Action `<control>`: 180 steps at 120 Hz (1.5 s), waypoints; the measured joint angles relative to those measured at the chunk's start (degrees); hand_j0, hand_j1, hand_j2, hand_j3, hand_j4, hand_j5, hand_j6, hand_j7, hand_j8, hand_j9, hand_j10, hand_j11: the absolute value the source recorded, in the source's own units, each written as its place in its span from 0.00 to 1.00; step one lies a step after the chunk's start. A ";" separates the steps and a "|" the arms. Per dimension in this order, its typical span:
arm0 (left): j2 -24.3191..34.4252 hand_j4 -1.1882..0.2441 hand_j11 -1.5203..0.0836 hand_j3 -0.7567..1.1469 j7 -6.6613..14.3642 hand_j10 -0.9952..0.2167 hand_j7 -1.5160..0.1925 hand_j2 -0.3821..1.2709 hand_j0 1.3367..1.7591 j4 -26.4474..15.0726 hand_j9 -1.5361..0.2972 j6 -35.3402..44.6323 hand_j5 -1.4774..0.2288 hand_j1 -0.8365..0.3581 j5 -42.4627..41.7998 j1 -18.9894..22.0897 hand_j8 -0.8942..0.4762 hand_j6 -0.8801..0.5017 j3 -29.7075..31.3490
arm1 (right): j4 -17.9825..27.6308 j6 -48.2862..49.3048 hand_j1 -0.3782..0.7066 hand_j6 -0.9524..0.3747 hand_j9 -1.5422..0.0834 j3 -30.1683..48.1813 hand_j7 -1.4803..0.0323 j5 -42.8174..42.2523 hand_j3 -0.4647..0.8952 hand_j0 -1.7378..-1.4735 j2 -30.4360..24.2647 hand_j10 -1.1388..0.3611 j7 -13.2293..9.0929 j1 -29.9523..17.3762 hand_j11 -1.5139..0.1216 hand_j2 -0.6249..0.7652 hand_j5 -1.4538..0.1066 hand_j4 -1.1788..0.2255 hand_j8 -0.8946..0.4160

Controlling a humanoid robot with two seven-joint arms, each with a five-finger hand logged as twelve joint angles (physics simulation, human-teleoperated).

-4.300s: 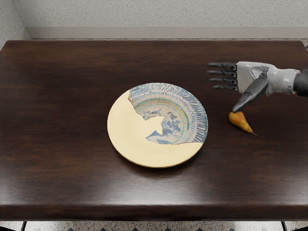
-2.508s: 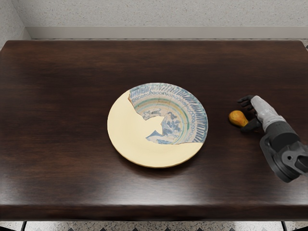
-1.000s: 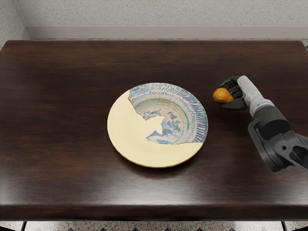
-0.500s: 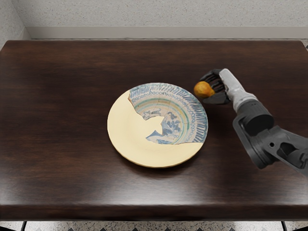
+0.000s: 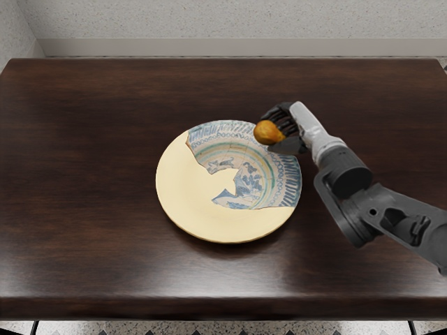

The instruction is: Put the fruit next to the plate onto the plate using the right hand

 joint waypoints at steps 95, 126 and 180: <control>0.00 0.83 0.95 0.40 0.00 0.82 0.89 0.23 0.76 0.00 0.84 0.00 0.87 0.99 0.00 -0.03 0.65 0.64 0.00 | 2.03 0.06 0.62 0.36 0.47 -6.75 0.47 -0.16 0.34 0.30 5.08 0.37 0.35 -0.50 0.46 0.51 0.44 0.44 0.23; 0.00 0.83 0.95 0.40 0.00 0.82 0.89 0.23 0.76 0.00 0.84 0.01 0.87 0.99 0.00 -0.03 0.65 0.64 0.00 | 1.94 -0.05 0.55 0.37 0.55 -7.81 0.55 -0.25 0.34 0.30 5.08 0.43 0.15 -0.40 0.53 0.44 0.52 0.49 0.30; 0.00 0.83 0.95 0.40 0.00 0.82 0.89 0.23 0.76 0.00 0.84 0.00 0.87 0.99 0.00 -0.04 0.65 0.64 0.00 | 1.84 15.13 0.13 0.65 0.87 4.78 0.89 6.05 0.34 0.30 1.38 0.69 -0.30 1.94 0.85 0.44 0.85 0.77 0.61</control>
